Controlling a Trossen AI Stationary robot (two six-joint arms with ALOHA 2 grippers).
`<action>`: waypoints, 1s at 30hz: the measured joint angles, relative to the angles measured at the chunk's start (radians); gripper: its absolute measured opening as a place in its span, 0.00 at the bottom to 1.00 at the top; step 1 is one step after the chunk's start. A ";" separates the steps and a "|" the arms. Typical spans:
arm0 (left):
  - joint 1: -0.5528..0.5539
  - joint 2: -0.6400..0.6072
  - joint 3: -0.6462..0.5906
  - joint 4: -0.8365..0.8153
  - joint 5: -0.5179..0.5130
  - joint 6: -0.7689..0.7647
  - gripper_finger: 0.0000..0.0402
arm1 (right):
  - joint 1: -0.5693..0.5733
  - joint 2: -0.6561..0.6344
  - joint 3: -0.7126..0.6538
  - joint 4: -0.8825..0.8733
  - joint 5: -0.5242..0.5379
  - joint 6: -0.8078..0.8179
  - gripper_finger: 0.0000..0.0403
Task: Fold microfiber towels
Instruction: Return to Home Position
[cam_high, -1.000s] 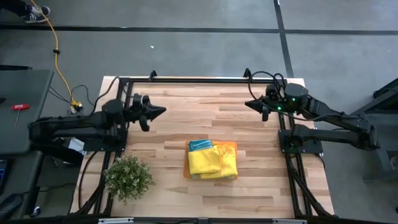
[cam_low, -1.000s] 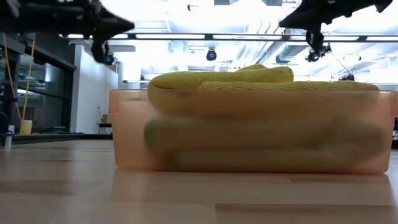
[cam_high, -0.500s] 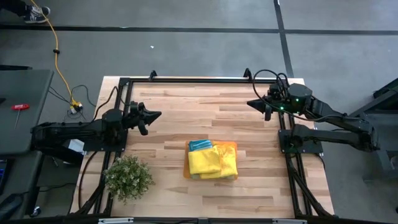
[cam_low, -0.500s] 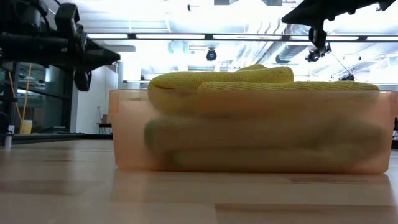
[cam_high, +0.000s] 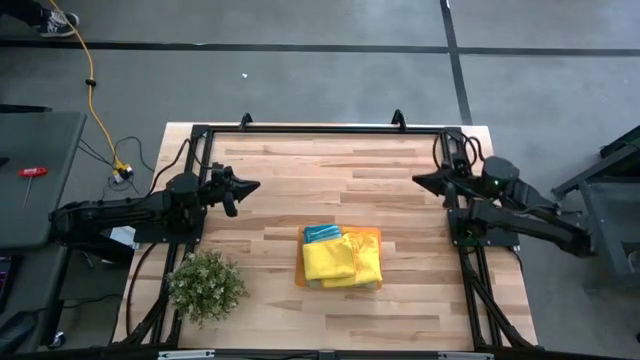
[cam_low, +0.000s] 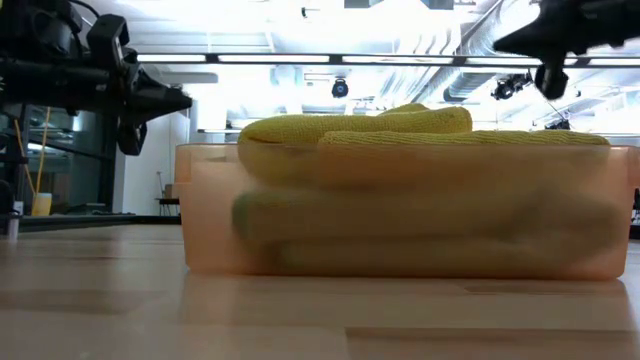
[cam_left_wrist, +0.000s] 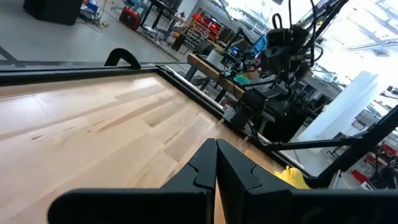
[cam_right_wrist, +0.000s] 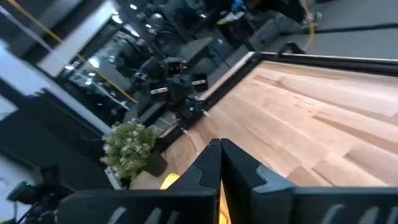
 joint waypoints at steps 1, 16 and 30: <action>0.000 0.000 0.000 -0.004 0.000 0.000 0.00 | 0.008 -0.034 -0.035 0.022 -0.002 0.001 0.00; 0.000 0.000 0.000 -0.006 0.000 -0.045 0.00 | 0.217 -0.244 -0.426 0.494 0.023 -0.041 0.00; 0.000 0.000 0.000 -0.011 0.000 -0.045 0.00 | 0.254 -0.202 -0.424 0.303 0.202 -0.317 0.00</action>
